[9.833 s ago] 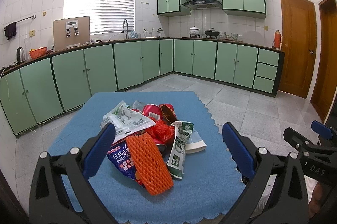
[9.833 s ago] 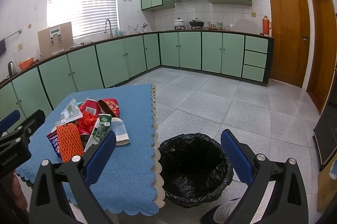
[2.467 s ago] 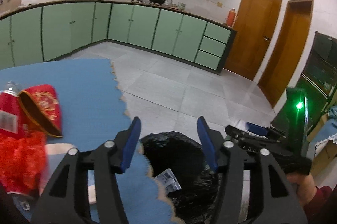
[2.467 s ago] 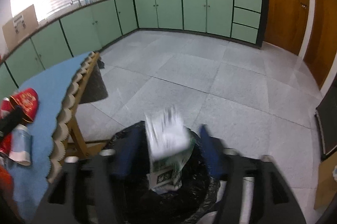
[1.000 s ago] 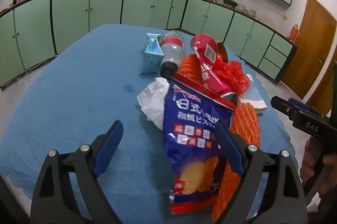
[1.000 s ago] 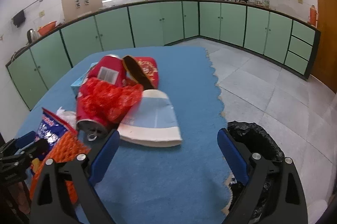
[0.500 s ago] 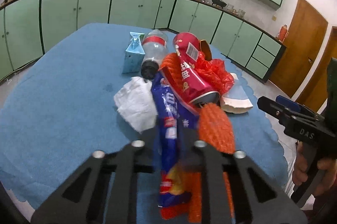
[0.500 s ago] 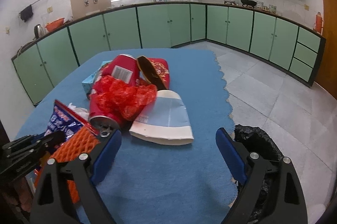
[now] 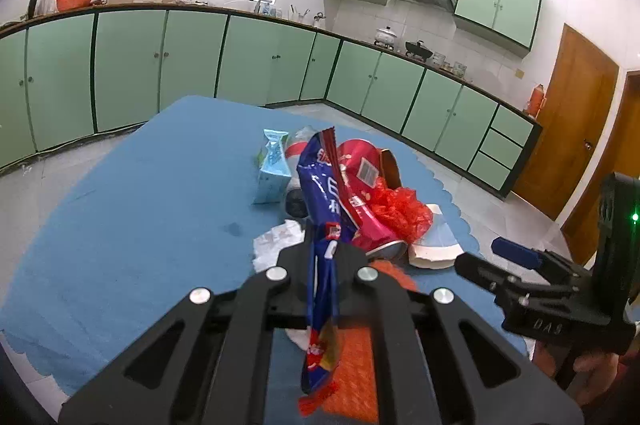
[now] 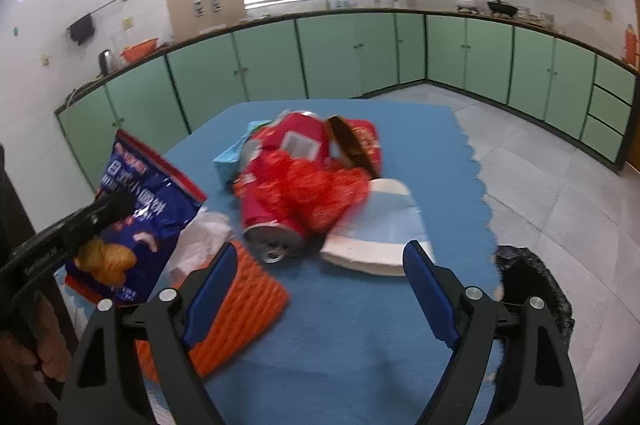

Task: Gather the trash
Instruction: 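Grasp the blue snack bag with the left tool while the right tool grasps the orange foam net, then carry the snack bag and orange net over the black bin with both tools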

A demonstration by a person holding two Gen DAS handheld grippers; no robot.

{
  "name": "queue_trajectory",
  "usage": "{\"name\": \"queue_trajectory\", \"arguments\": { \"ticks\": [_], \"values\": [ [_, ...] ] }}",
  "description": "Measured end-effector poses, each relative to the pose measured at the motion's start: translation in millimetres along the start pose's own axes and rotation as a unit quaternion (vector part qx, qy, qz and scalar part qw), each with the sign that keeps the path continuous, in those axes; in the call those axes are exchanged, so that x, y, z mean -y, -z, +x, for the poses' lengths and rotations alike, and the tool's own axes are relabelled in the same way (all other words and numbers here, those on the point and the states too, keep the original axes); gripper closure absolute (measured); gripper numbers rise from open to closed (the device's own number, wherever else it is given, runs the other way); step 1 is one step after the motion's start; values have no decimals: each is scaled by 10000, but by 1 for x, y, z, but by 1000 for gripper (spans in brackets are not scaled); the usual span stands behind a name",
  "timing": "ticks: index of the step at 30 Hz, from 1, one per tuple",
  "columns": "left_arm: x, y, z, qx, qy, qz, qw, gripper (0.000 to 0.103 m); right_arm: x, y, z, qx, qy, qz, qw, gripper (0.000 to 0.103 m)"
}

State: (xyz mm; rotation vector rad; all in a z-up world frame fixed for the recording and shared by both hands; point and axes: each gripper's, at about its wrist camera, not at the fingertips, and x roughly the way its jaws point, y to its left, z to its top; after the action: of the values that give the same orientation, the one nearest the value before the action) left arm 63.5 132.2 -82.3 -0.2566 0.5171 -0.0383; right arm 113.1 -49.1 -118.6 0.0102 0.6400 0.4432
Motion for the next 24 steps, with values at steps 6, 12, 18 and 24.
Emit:
{"name": "queue_trajectory", "arguments": {
  "ticks": [6, 12, 18, 24],
  "values": [
    [-13, 1, -13, 50, -198, -74, 9998, 99, -27, 9, 12, -225, -316, -222, 9990, 20],
    [-23, 12, -9, -15, -486, -48, 9988, 99, -39, 20, 38, -523, -231, -310, 9979, 21],
    [-32, 21, 1, -164, -649, -29, 9978, 99, -42, 27, 48, -782, -218, -407, 9959, 64],
    [-34, 23, 6, -235, -730, 6, 9971, 99, -46, 23, 36, -606, -231, -601, 9961, 93]
  ]
}}
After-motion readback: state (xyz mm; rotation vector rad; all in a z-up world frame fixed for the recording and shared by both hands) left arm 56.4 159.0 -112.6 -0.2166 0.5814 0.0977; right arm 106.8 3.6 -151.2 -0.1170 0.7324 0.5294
